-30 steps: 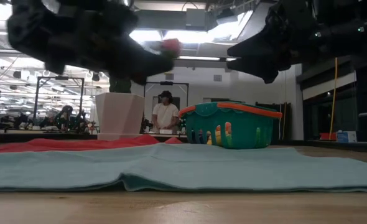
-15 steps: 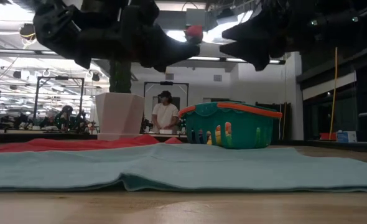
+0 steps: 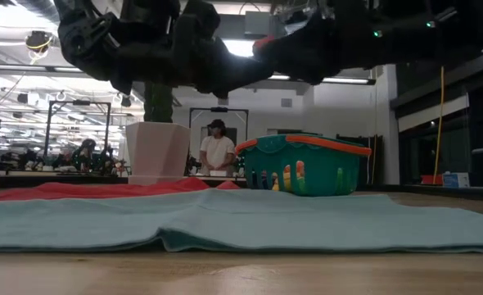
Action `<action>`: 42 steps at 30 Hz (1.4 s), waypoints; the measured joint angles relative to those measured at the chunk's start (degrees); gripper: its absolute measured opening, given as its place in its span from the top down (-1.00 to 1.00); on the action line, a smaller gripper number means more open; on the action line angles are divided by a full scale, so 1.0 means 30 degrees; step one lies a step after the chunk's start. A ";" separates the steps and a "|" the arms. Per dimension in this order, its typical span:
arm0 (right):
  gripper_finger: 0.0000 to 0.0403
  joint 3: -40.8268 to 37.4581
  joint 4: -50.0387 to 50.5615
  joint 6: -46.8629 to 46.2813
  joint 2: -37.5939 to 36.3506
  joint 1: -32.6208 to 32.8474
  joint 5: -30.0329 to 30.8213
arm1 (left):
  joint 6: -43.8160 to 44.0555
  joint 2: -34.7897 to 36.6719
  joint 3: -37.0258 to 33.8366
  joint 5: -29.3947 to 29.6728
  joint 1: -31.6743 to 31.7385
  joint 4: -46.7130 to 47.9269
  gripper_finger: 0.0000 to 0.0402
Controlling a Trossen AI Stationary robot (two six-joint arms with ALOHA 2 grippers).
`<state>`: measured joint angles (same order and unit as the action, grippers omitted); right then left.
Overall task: Build produce basket
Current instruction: Put the red strawberry into the blue basket
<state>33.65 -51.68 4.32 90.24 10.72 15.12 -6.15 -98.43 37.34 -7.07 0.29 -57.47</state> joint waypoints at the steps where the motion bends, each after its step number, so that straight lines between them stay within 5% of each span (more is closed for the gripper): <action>1: -0.12 0.0200 -0.0027 0.0108 0.0096 -0.0070 -0.0076 | 0.0000 0.0000 0.0000 -0.0013 -0.0004 -0.0003 1.00; 22: -0.12 0.0480 0.0276 -0.0002 0.0064 -0.0664 -0.0126 | -0.0015 0.0007 -0.0015 -0.0044 0.0280 0.0279 1.00; 32: 0.32 0.0480 0.0263 0.0093 0.0059 -0.0664 -0.0148 | 0.0000 0.0007 -0.0015 -0.0364 0.0280 0.0299 1.00; 42: 0.32 0.0472 0.0258 0.0008 0.0057 -0.0656 -0.0148 | 0.0355 0.0007 -0.0015 -0.0495 0.0273 0.0304 0.98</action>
<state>35.07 -50.90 4.34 90.41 8.75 14.68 -5.09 -98.41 37.30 -8.56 1.10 -56.56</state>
